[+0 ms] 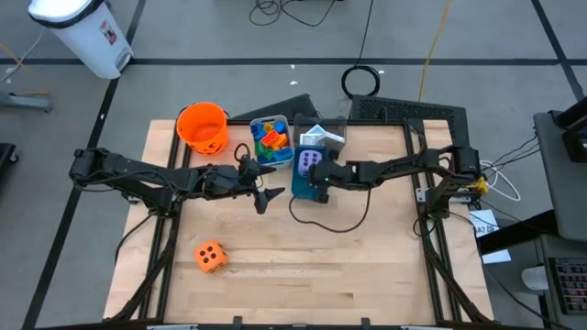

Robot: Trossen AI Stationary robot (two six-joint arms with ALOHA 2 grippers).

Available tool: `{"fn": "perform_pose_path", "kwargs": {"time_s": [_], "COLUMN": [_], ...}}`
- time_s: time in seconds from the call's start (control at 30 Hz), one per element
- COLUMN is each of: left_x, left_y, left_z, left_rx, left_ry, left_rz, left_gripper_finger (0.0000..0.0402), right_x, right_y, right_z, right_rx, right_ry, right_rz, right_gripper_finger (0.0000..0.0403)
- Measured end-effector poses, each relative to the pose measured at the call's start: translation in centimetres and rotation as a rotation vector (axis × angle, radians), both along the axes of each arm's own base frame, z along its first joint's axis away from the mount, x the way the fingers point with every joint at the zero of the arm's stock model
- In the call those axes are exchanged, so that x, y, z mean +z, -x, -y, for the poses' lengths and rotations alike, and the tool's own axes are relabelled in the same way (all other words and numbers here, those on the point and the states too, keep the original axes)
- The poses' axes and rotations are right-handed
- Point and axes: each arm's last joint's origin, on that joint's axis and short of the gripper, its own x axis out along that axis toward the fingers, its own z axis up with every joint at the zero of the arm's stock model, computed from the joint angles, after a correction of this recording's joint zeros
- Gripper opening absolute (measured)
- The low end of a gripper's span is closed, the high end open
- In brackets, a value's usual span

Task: Pick & Place Toys
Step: Put the purple dice into the blue bin, then put the orange dice into the blue bin

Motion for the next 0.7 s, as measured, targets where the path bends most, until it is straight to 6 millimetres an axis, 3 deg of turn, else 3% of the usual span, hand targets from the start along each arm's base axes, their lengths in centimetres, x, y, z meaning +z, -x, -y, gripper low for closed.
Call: {"fn": "perform_pose_path", "kwargs": {"time_s": [0.43,0.57,0.7], "left_x": [-0.1,-0.4,-0.6], "left_y": [0.0,0.1,0.3], "left_z": [0.0,0.2,0.7], "left_rx": [0.0,-0.022,-0.174], "left_ry": [0.015,0.117,0.209], "left_rz": [-0.007,-0.012,-0.12], "left_gripper_finger": [0.0379,0.0379,0.0379], "right_x": [0.6,1.6,3.7], "right_y": [-0.2,0.0,0.4], "right_z": [1.7,0.5,-2.0], "right_rx": [-0.05,-0.019,0.059], "right_ry": [0.007,0.017,0.02], "right_rz": [0.08,0.103,0.153], "right_gripper_finger": [0.0001,0.0001,0.0001]}}
